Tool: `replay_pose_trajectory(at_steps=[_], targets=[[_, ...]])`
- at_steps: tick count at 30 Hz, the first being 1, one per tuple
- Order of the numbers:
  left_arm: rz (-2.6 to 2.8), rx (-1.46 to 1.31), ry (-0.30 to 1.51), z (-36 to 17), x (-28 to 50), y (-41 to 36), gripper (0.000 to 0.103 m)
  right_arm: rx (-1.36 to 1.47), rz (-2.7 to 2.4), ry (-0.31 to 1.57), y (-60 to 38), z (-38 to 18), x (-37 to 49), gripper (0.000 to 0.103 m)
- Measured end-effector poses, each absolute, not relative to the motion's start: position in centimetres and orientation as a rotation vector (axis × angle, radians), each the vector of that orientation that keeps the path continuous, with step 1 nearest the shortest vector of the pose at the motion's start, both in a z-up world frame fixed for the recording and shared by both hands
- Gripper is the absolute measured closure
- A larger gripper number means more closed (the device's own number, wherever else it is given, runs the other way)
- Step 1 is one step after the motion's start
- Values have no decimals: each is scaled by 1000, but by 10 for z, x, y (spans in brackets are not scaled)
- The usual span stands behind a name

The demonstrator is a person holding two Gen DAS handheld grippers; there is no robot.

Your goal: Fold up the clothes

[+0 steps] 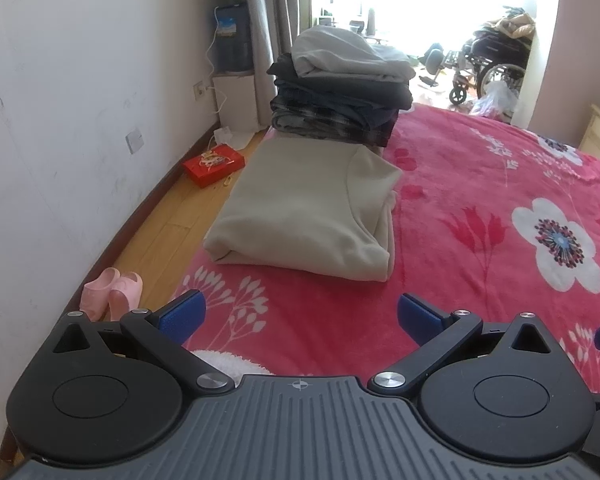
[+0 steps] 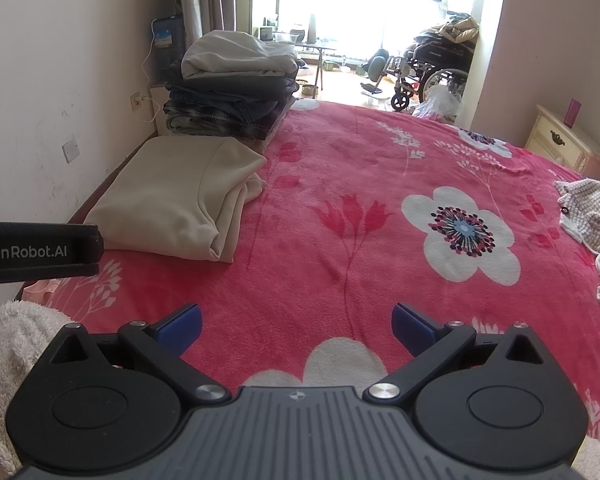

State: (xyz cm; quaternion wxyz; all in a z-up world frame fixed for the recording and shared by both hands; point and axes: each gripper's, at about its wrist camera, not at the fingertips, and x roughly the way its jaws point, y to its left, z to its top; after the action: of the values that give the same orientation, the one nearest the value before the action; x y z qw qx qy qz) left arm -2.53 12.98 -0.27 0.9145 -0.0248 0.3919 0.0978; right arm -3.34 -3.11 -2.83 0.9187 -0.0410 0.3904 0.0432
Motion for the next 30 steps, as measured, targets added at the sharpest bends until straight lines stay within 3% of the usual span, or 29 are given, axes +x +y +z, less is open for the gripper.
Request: replay_pose_trajectory(at_steps=[30], targets=[[205,-54,806,-2,-25,130,0,-86,88,802,-30,-27,-33,0]])
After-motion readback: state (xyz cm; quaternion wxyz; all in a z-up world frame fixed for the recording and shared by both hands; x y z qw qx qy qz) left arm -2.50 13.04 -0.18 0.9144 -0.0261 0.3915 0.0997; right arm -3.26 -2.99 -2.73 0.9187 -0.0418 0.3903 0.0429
